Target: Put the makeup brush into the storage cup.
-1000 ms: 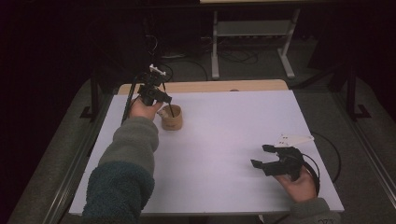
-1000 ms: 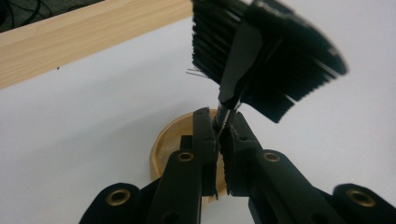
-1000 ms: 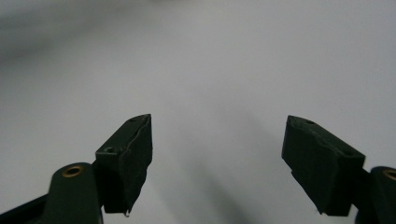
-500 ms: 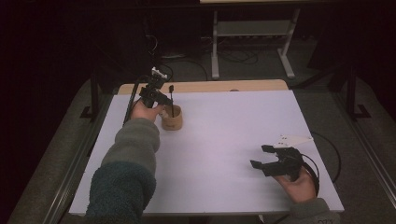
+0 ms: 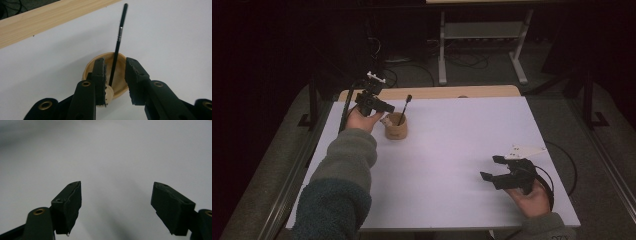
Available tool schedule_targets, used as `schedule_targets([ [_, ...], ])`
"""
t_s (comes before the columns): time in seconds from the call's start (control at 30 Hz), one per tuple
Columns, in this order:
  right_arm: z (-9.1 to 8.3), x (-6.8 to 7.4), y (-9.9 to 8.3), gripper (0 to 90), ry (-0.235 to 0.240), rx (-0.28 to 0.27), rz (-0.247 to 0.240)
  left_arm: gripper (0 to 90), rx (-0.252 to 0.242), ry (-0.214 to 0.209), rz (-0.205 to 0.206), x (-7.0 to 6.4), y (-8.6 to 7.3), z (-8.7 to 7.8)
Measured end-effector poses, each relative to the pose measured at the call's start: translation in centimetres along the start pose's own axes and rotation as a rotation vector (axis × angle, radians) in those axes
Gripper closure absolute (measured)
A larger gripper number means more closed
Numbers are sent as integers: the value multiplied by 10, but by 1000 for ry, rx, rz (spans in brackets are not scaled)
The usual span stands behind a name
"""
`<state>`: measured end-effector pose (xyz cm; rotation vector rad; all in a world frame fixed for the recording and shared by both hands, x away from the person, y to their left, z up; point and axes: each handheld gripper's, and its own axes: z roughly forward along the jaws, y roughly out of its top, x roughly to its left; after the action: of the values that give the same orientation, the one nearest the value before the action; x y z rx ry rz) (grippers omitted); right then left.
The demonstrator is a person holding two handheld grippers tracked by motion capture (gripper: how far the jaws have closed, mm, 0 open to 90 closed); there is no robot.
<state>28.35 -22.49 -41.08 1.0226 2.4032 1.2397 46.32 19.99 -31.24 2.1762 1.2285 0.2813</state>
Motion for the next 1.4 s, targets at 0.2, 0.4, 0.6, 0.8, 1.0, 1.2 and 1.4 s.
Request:
schedule_targets([
  [0.2, -1, -2, -2, 234, -13, -13, 10, 654, -28, -13, 35, -4, -5, -10],
  [0.4, -1, -4, -5, 234, -30, -8, 21, 619, -44, -13, 49, -3, -14, -19],
  [0.6, 1, -6, -6, 233, -41, -3, 39, 583, -89, -28, 49, -6, -27, -26],
  [0.8, 3, -4, -7, 233, -48, 8, 37, 572, -95, -39, 67, -9, -38, -31],
  [1.0, 1, -4, -7, 233, -60, -1, 44, 549, -107, -40, 100, -14, -44, -38],
  [1.2, -3, -7, -8, 226, -71, -23, 48, 526, -118, -56, 106, -16, -53, -40],
  [1.4, -4, -8, -9, 223, -80, -28, 49, 501, -130, -57, 120, -18, -62, -45],
])
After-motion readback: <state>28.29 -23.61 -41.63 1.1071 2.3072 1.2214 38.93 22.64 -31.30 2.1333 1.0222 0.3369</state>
